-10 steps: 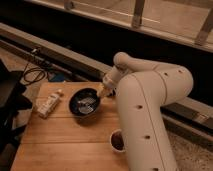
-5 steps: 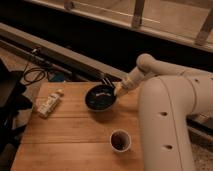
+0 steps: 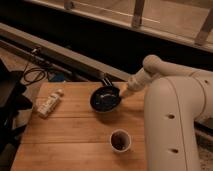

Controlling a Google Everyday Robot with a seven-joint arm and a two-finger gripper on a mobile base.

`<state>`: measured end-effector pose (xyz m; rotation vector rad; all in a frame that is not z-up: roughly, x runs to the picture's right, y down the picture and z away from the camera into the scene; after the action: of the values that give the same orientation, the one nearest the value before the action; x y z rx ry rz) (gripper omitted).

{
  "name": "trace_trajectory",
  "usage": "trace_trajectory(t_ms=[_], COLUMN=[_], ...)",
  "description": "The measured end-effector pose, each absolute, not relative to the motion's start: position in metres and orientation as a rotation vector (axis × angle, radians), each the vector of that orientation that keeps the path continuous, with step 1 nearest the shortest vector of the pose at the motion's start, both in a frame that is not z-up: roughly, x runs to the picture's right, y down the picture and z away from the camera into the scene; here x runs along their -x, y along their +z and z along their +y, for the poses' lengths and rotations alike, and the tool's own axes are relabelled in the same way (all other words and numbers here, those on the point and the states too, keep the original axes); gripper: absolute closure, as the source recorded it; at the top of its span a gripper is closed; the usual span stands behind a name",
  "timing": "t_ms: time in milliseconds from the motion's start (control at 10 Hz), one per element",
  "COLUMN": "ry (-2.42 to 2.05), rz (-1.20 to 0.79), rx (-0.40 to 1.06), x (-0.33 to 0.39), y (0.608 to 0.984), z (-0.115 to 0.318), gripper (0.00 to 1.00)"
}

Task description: Drag the ceramic bowl in a circle

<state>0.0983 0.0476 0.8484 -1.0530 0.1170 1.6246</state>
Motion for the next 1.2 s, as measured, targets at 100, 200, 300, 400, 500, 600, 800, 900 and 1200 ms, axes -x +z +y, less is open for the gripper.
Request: trace_trajectory(t_ms=[100, 200, 300, 400, 500, 600, 800, 900, 1200], ry=[1.609, 1.580, 1.568, 1.559, 1.545, 1.538, 1.525, 1.521, 1.514], rz=[0.123, 0.133, 0.137, 0.141, 0.147, 0.146, 0.154, 0.157, 0.161], rx=[1.054, 1.062, 1.062, 1.060, 1.060, 1.052, 1.047, 1.045, 1.031], x=[-0.085, -0.069, -0.066, -0.066, -0.065, -0.058, -0.048, -0.045, -0.043], y=[0.847, 0.846, 0.844, 0.842, 0.840, 0.836, 0.830, 0.827, 0.821], z=[0.048, 0.050, 0.051, 0.053, 0.056, 0.059, 0.065, 0.067, 0.073], gripper=[1.00, 1.00, 1.00, 1.00, 1.00, 1.00, 1.00, 1.00, 1.00])
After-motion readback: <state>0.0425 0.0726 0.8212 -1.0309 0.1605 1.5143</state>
